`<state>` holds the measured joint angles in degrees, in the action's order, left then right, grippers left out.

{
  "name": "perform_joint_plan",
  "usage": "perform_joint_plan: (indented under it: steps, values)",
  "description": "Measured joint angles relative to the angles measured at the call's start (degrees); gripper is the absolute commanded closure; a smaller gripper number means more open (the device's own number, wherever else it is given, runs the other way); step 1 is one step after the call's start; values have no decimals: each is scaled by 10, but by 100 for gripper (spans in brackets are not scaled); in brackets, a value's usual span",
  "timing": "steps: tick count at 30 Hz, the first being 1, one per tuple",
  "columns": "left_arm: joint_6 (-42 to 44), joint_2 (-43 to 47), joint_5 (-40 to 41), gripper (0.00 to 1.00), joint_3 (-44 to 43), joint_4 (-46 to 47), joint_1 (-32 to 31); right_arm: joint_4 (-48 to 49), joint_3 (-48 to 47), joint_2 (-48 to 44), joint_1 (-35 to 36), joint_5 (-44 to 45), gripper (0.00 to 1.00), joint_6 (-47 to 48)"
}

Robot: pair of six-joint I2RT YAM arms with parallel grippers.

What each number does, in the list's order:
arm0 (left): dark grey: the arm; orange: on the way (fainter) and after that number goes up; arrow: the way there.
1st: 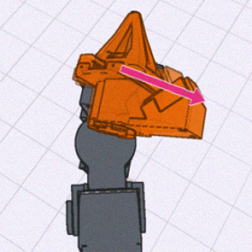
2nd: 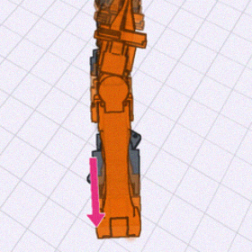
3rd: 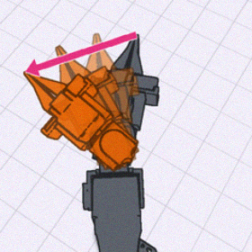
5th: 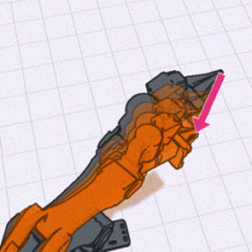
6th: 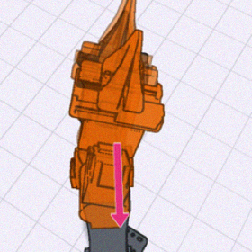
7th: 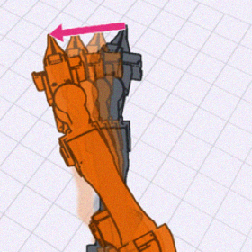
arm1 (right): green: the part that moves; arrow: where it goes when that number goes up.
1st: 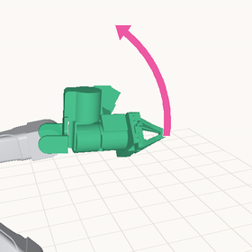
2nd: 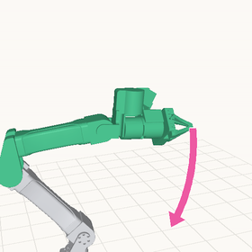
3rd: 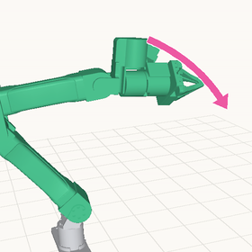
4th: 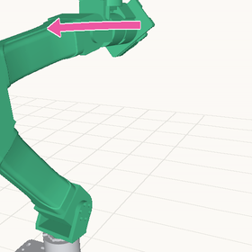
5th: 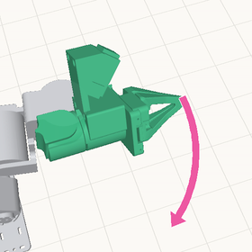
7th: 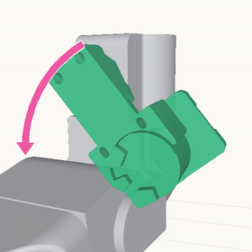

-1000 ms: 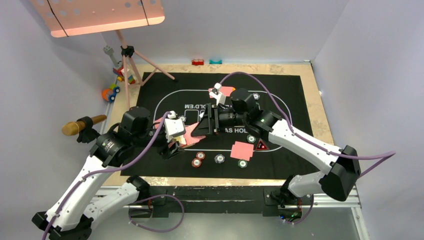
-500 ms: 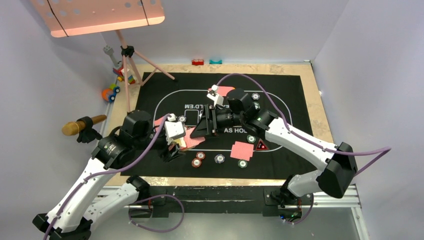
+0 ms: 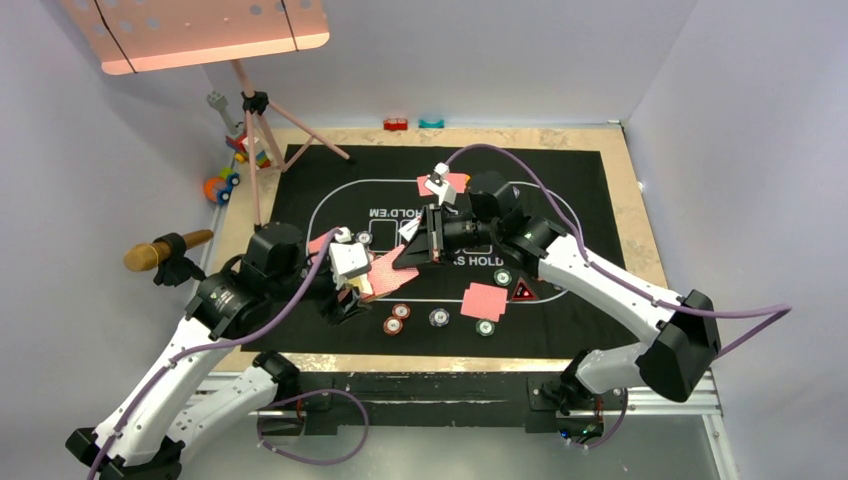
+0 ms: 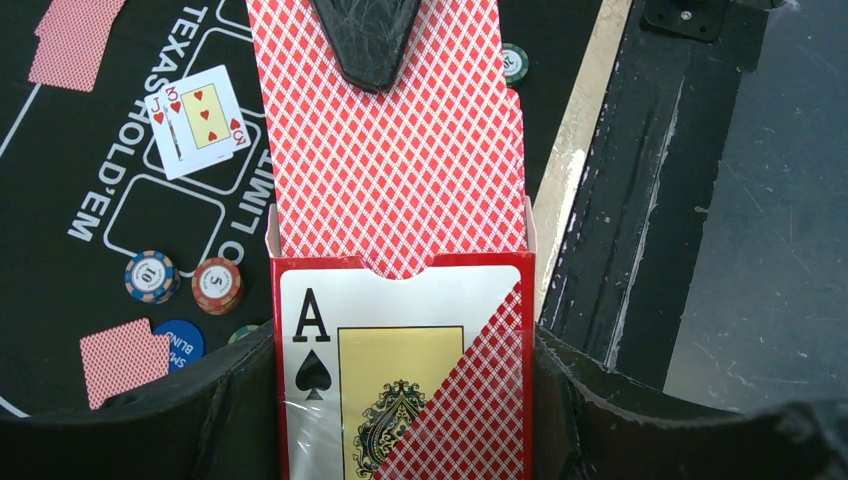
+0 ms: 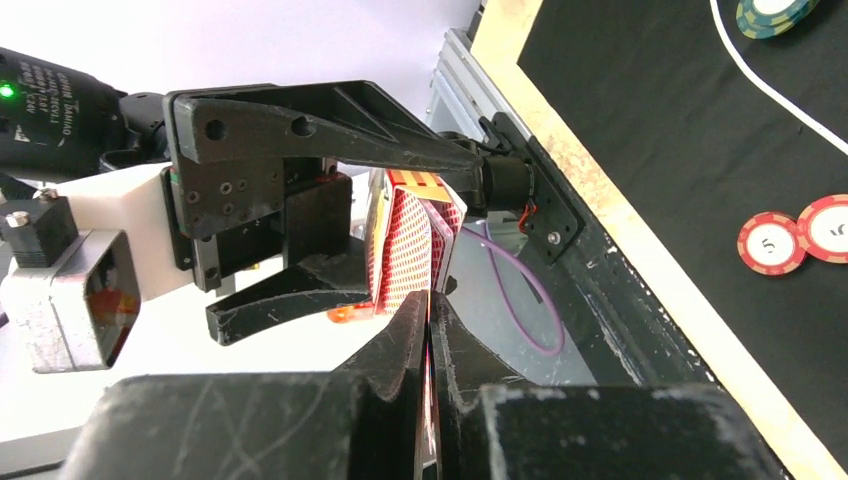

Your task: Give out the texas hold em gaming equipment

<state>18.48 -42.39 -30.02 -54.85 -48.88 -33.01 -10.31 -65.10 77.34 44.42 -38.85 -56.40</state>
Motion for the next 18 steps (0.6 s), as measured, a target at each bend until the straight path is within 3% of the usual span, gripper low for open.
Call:
perform_joint_plan:
  steps: [18]
  values:
    - [-10, 0, 2, 100, 1, 15, 0, -4, 9, -36, -90, -42, 100, 9]
